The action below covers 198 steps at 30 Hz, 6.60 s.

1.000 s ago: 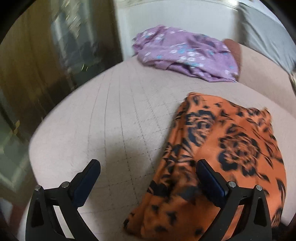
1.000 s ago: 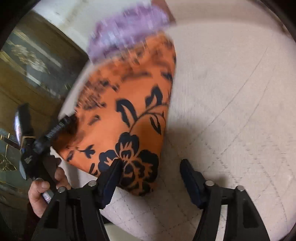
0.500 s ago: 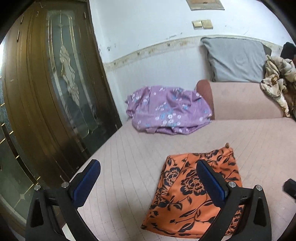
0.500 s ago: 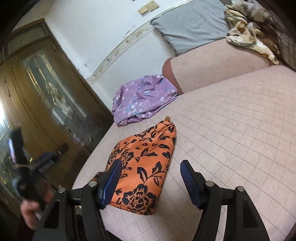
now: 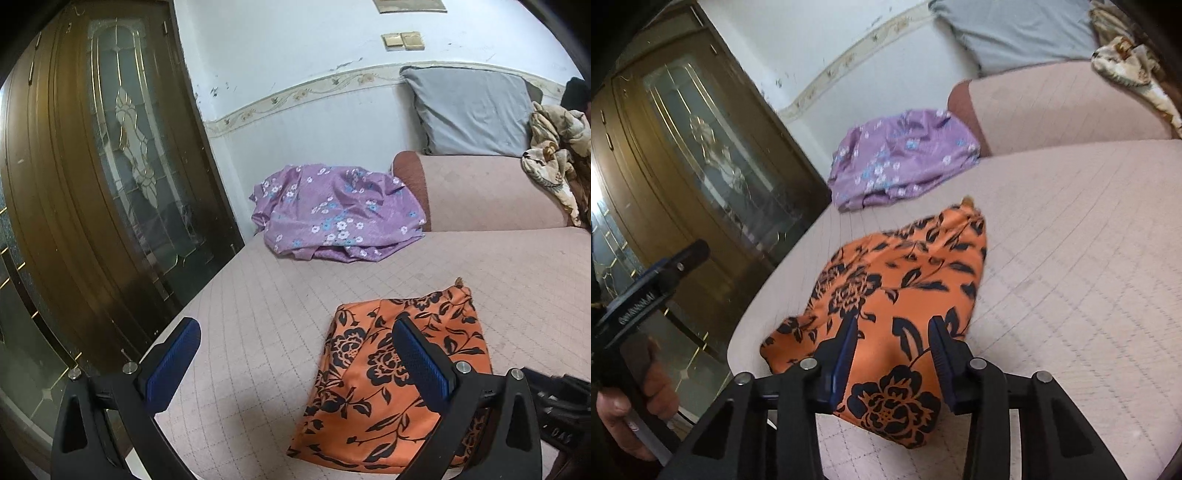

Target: Fold small clothes

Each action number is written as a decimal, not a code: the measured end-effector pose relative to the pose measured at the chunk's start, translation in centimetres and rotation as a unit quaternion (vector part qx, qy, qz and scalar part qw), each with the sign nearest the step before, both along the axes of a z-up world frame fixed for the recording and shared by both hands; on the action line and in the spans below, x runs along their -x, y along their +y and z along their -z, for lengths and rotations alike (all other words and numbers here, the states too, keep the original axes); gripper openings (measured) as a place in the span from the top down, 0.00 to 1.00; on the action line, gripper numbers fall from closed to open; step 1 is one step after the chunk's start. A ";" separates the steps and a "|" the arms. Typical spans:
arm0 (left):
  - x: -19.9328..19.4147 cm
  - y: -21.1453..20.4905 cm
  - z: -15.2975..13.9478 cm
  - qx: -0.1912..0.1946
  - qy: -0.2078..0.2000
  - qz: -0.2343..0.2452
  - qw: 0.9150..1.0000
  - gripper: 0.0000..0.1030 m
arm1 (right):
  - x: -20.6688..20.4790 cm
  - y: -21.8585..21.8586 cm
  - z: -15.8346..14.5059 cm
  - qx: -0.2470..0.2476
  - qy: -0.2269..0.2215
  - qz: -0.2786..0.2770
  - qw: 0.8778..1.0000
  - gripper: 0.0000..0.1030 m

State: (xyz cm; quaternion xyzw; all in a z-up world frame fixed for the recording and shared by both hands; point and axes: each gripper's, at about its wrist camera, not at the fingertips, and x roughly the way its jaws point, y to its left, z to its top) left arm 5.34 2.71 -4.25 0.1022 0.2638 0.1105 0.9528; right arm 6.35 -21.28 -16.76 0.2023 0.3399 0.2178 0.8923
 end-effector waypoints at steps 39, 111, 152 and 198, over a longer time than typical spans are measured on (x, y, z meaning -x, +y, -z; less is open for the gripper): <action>-4.4 2.7 6.4 0.000 0.081 -0.052 0.995 0.00 | -2.0 -1.4 3.0 -0.060 0.067 -0.015 0.996 0.56; -8.2 8.1 11.6 0.042 0.149 -0.078 0.985 0.00 | -4.0 -1.7 6.9 -0.080 0.132 -0.001 0.988 0.40; -7.2 10.7 12.2 0.062 0.162 -0.070 0.982 0.00 | -3.3 -0.2 6.8 -0.082 0.132 -0.013 0.988 0.38; -6.4 9.0 11.7 0.140 0.179 0.028 0.973 0.00 | -3.8 -0.3 8.2 -0.118 0.145 -0.018 0.982 0.34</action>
